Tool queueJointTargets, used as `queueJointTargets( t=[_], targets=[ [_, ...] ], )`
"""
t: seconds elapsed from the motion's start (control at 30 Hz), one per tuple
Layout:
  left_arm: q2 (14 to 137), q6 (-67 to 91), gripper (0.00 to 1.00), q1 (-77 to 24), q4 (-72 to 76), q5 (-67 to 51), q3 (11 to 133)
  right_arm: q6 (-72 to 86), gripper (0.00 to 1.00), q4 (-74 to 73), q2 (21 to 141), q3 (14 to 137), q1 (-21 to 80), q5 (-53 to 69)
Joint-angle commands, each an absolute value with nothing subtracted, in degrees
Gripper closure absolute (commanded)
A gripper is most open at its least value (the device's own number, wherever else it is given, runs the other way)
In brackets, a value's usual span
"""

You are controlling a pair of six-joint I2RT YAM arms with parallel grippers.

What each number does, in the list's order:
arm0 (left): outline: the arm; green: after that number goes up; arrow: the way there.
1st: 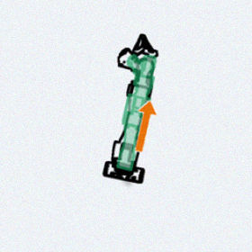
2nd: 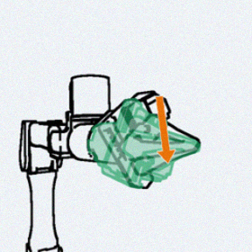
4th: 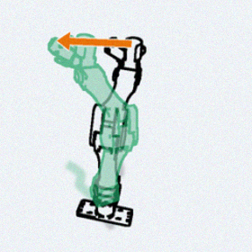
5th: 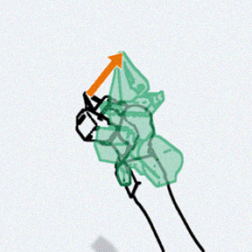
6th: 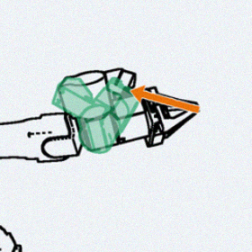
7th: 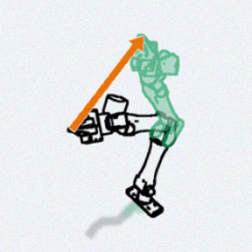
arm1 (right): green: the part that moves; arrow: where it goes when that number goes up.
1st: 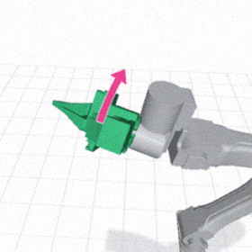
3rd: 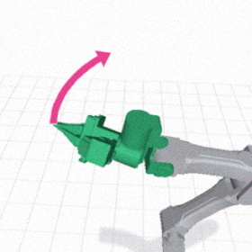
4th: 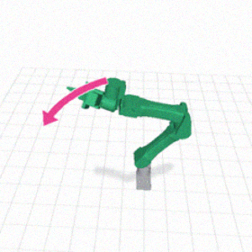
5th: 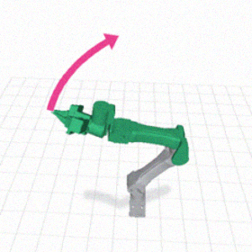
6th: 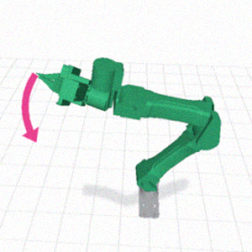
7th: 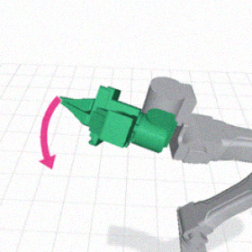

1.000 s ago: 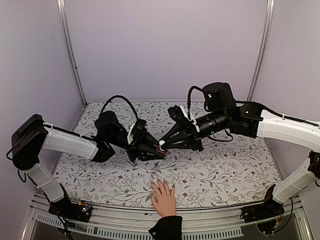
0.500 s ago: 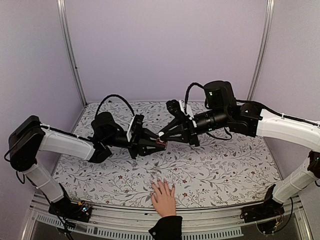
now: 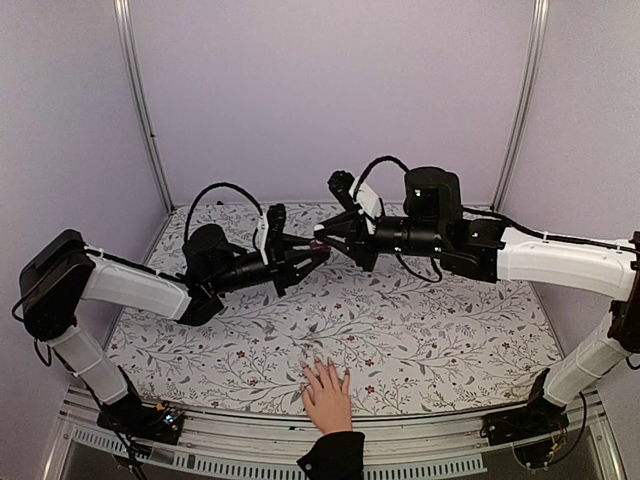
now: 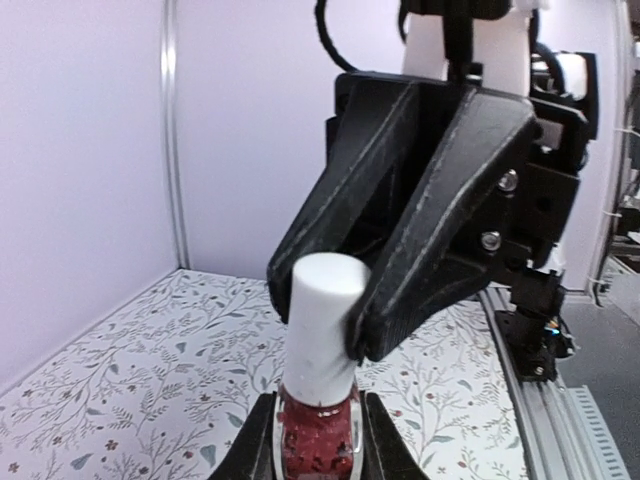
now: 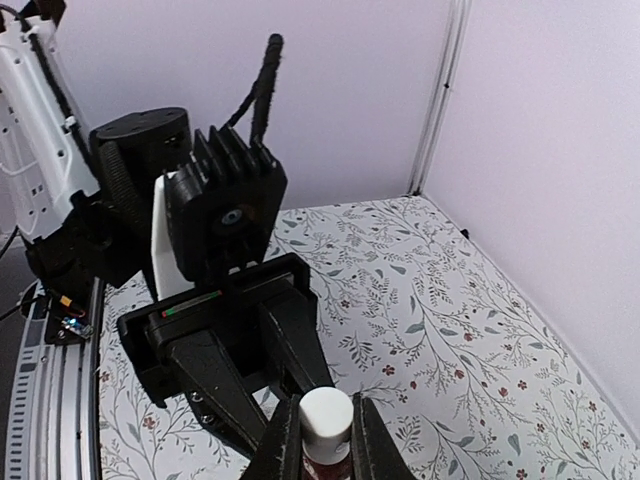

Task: Paint the nails
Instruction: Screw the nail polish bottle.

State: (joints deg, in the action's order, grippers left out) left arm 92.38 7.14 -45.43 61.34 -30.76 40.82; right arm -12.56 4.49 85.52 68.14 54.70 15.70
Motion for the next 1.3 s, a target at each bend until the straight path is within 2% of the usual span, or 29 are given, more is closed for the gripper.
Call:
queueJointTargets(
  t=[0.0,0.23,0.67,0.83,1.03,1.13,1.27],
  targets=[
    [94.3,6.3,1.00,-47.6,65.3,-17.9,45.0,-7.0,0.99,7.3,90.8,67.8,56.2,6.7],
    [97.9,6.1,1.00,-48.6,64.0,-10.4,47.8,-5.7,0.98,10.0,95.7,69.3,56.7,4.3],
    [98.1,5.3,1.00,-48.3,61.2,-10.1,48.5,-5.6,0.94,10.5,95.1,69.4,56.6,1.9],
    [97.2,5.2,1.00,-47.8,59.5,-9.9,48.2,-5.3,0.82,10.8,93.0,68.4,56.3,1.9],
    [95.7,4.3,1.00,-47.0,59.1,-11.8,47.1,-5.8,0.61,12.1,88.5,66.1,55.3,5.9],
    [94.6,3.3,1.00,-46.2,59.0,-17.4,46.6,-6.5,0.50,11.7,86.3,65.5,55.1,7.8],
    [93.4,3.5,1.00,-44.7,59.3,-28.0,46.3,-7.3,0.41,10.8,83.4,64.2,54.3,11.7]
  ],
)
